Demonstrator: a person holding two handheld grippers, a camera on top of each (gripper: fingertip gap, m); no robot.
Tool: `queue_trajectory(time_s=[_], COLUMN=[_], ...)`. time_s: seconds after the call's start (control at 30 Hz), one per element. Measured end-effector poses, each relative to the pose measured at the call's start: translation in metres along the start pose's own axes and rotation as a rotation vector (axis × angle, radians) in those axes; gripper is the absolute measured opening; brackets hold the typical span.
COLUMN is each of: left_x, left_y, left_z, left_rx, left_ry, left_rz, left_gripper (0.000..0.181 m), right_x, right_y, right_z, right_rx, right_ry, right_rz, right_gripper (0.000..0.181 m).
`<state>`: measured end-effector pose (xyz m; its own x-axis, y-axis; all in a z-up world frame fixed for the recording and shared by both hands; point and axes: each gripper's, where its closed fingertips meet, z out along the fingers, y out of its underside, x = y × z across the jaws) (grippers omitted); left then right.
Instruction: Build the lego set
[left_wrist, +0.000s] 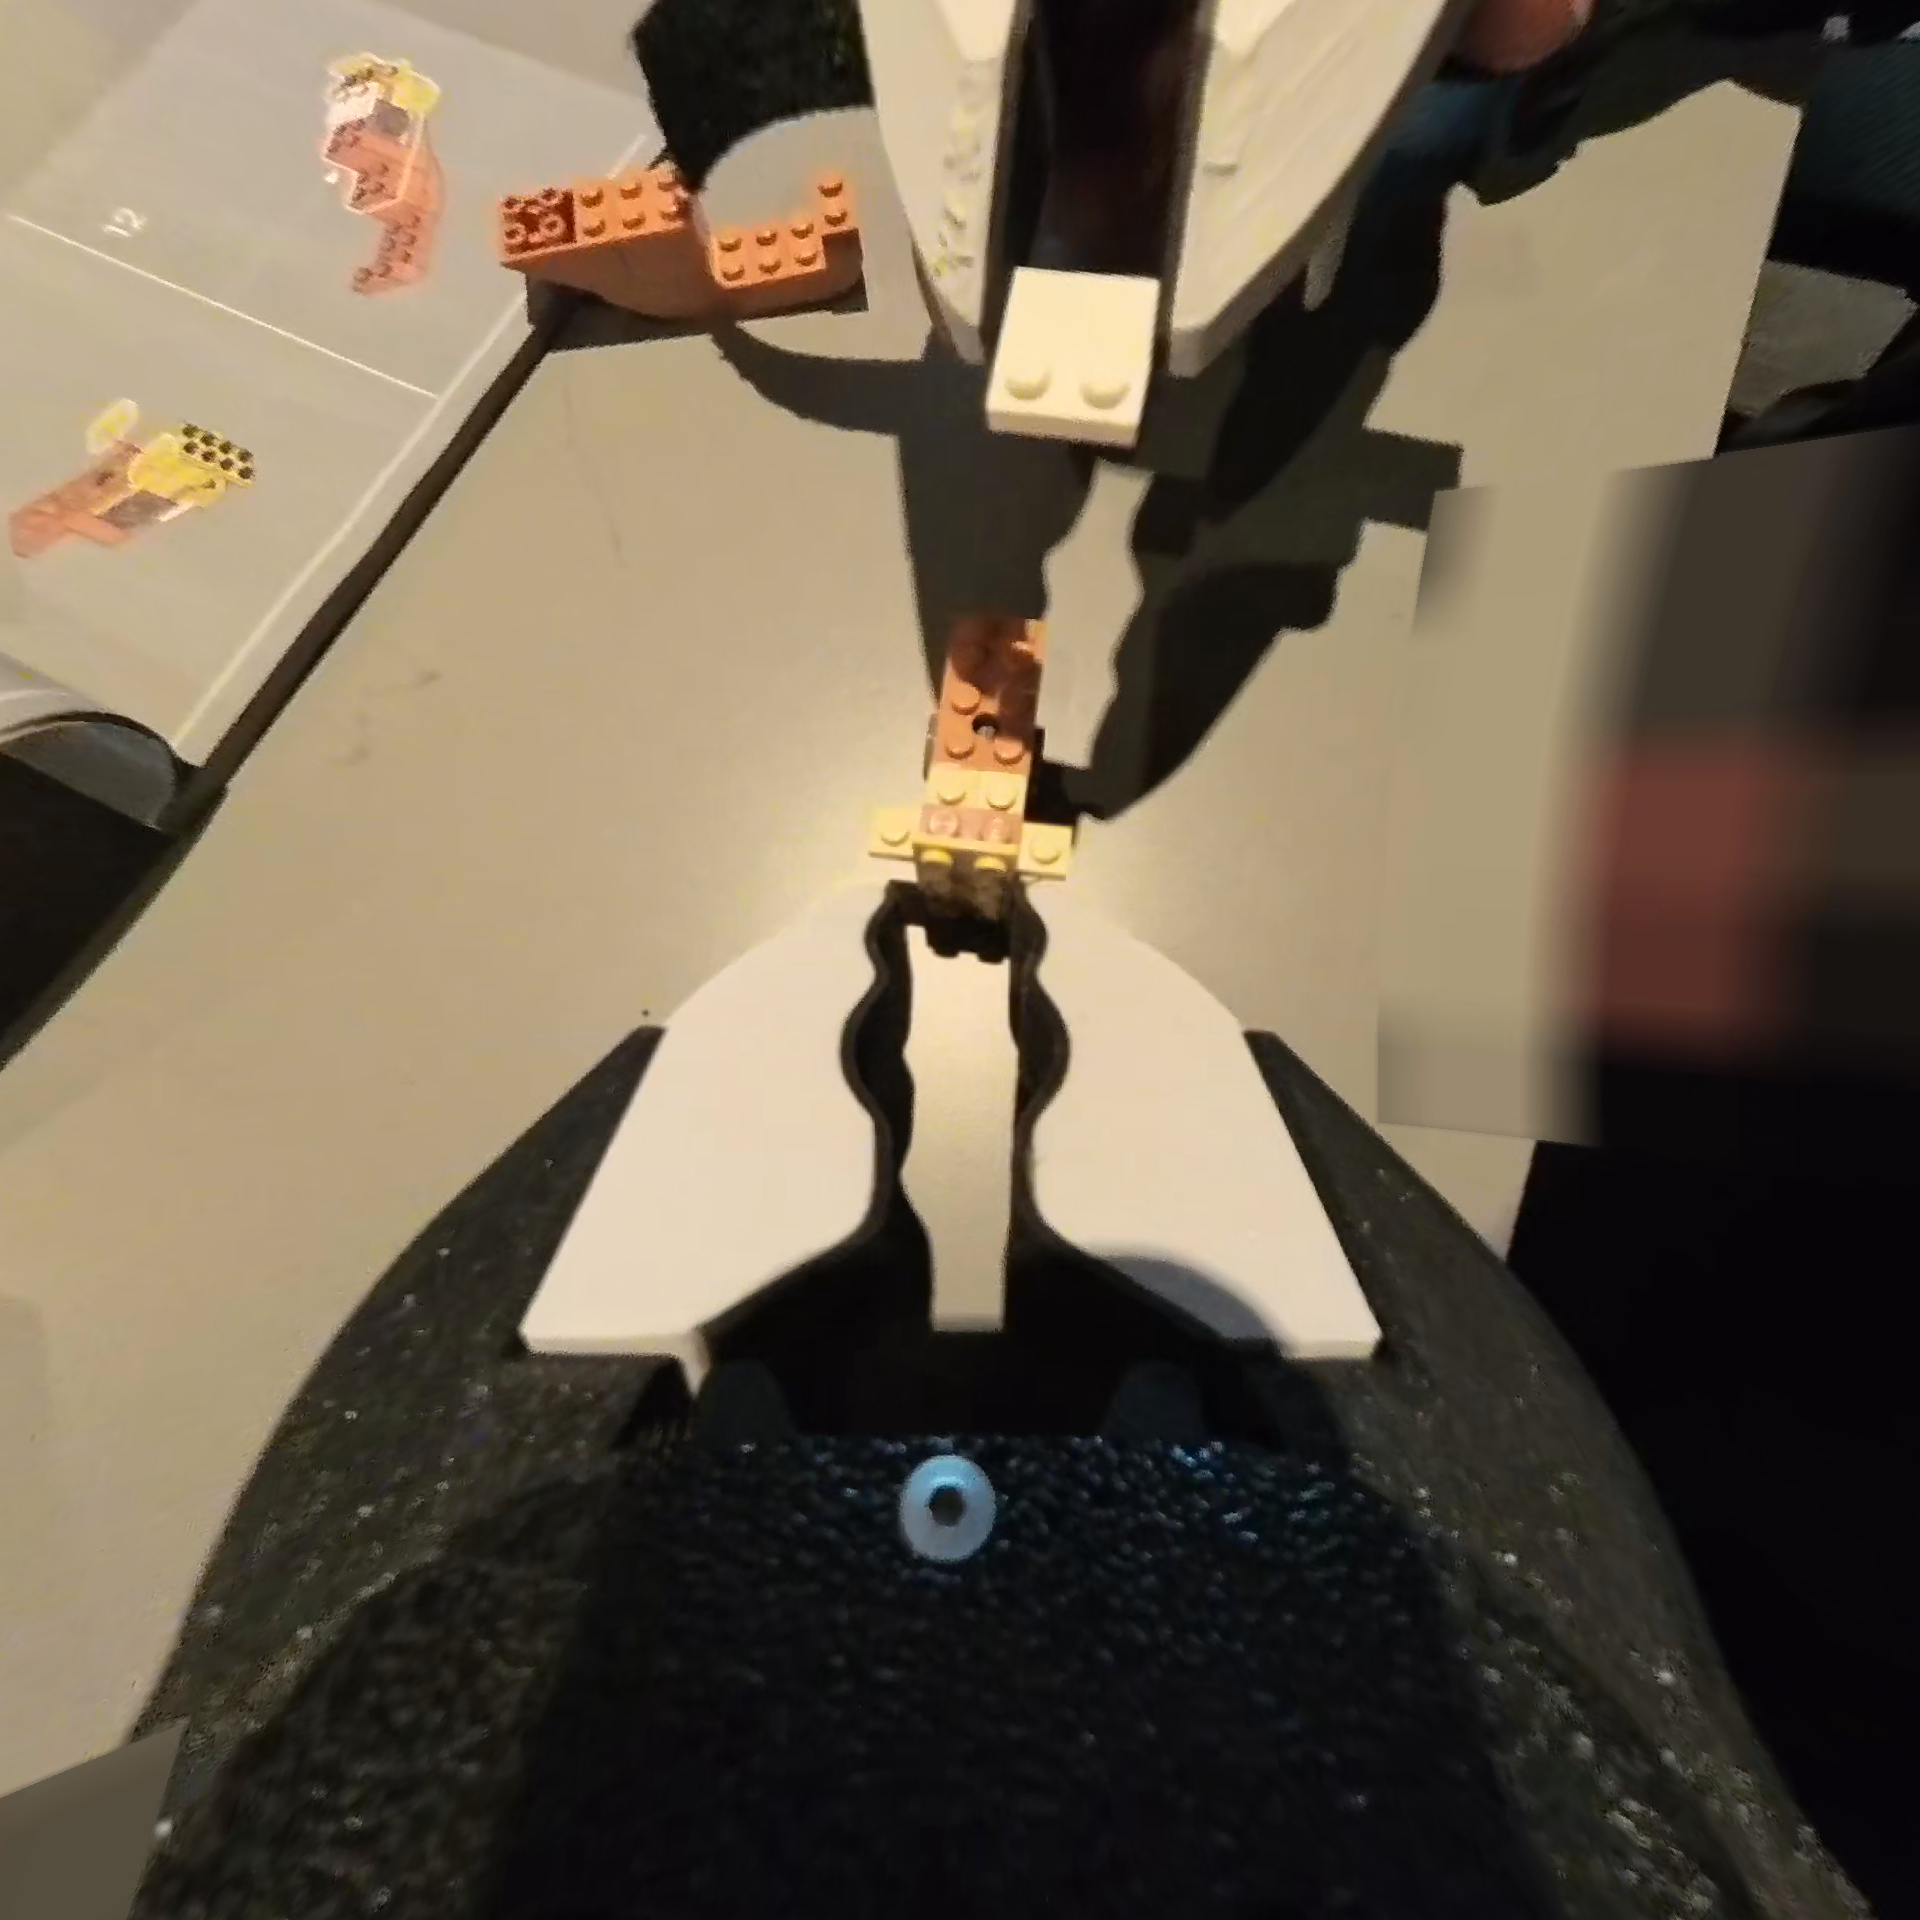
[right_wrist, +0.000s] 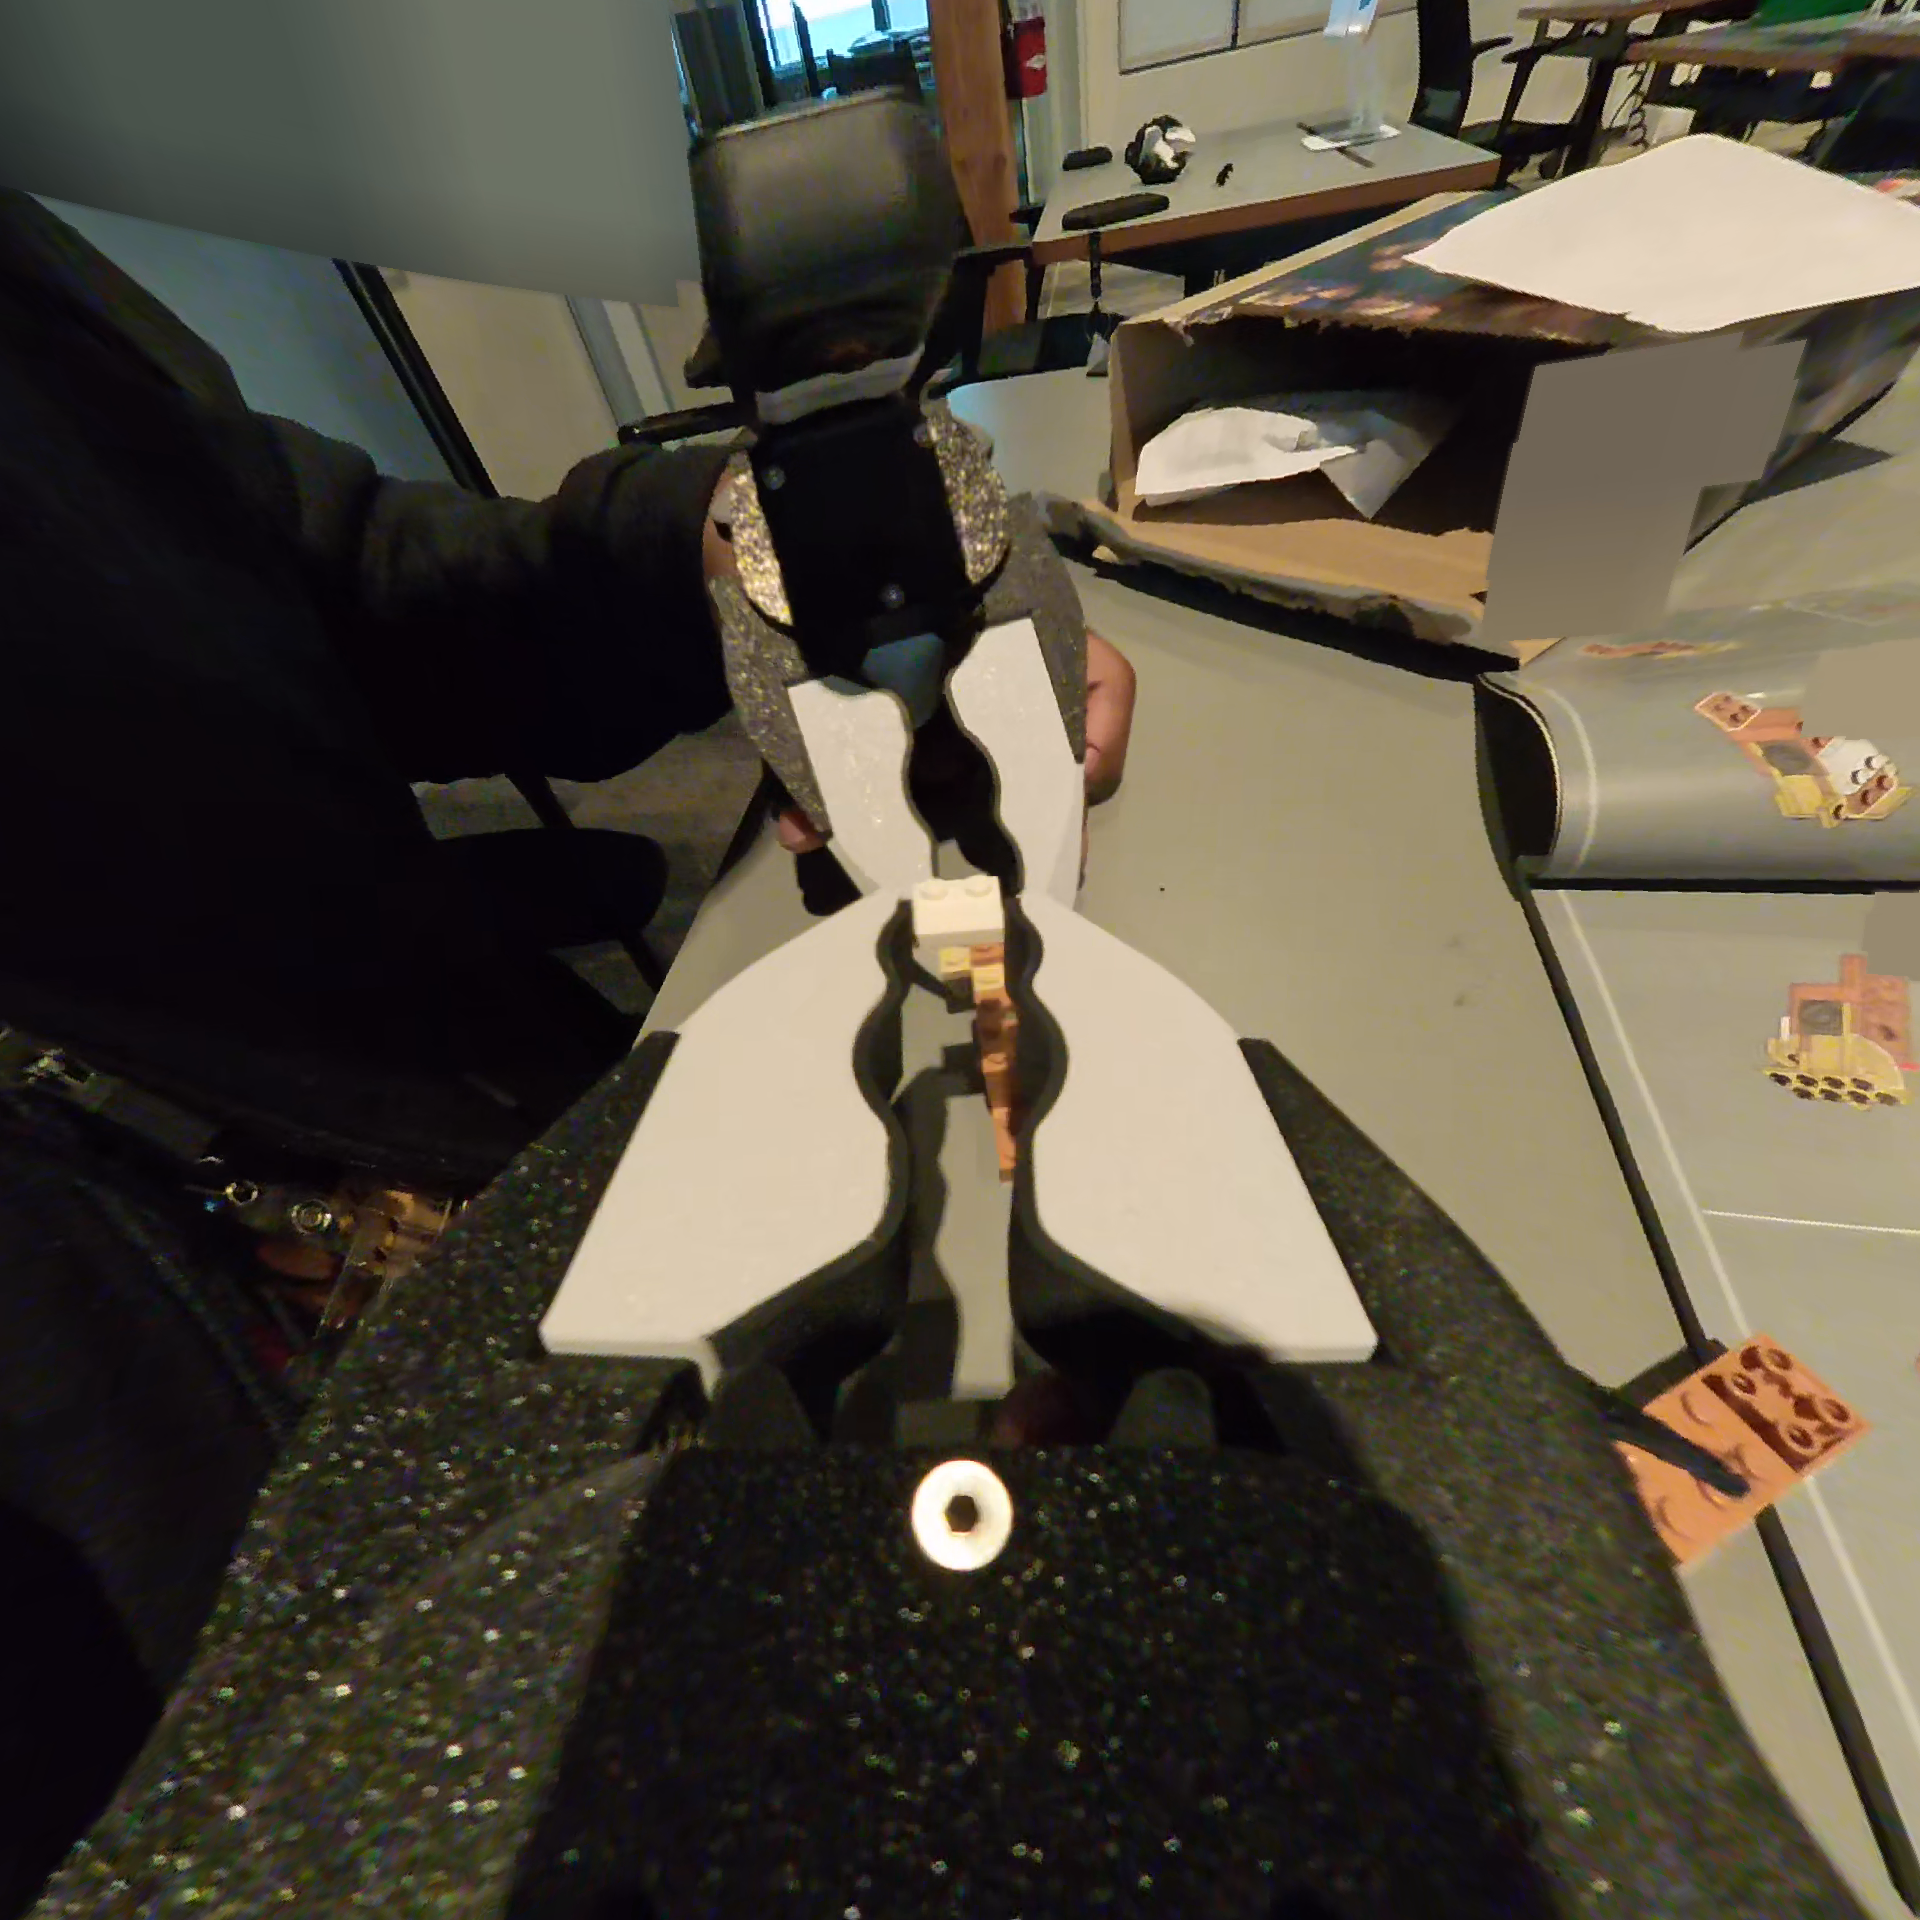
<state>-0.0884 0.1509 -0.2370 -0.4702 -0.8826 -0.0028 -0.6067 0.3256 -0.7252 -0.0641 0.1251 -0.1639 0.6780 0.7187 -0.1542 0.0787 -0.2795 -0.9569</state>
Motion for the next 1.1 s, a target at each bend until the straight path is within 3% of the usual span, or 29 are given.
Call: queue_trajectory(time_s=[0.1, 0.3, 0.43, 0.6, 0.8, 0.93, 1.1], left_x=[-0.002, 0.001, -0.005, -0.01, -0.018, -0.019, -0.014], left_y=[-0.002, -0.003, -0.006, -0.008, -0.006, -0.013, -0.008], left_z=[0.002, 0.001, 0.004, 0.005, -0.003, -0.003, 0.006], left_rx=[-0.001, 0.012, 0.014, 0.017, 0.065, 0.102, 0.028], left_ry=[-0.008, 0.005, 0.015, 0.041, 0.116, 0.239, 0.337], left_rz=[-0.007, 0.039, 0.074, 0.111, 0.299, 0.358, 0.392], left_gripper=[0.015, 0.027, 0.018, 0.023, 0.027, 0.026, 0.031], right_x=[0.0, 0.0, 0.002, 0.006, 0.005, -0.001, -0.002], right_y=[0.001, 0.006, 0.009, 0.012, 0.014, 0.011, 0.014], right_z=[0.001, 0.003, 0.004, 0.003, 0.0, -0.001, -0.001], right_rx=[-0.01, -0.041, -0.068, -0.091, -0.093, -0.053, -0.058], right_ry=[-0.001, -0.001, 0.0, 0.032, 0.104, 0.109, 0.138], right_rz=[0.001, 0.025, 0.049, 0.083, 0.097, 0.126, 0.148], right_gripper=[0.016, 0.016, 0.016, 0.016, 0.016, 0.016, 0.016])
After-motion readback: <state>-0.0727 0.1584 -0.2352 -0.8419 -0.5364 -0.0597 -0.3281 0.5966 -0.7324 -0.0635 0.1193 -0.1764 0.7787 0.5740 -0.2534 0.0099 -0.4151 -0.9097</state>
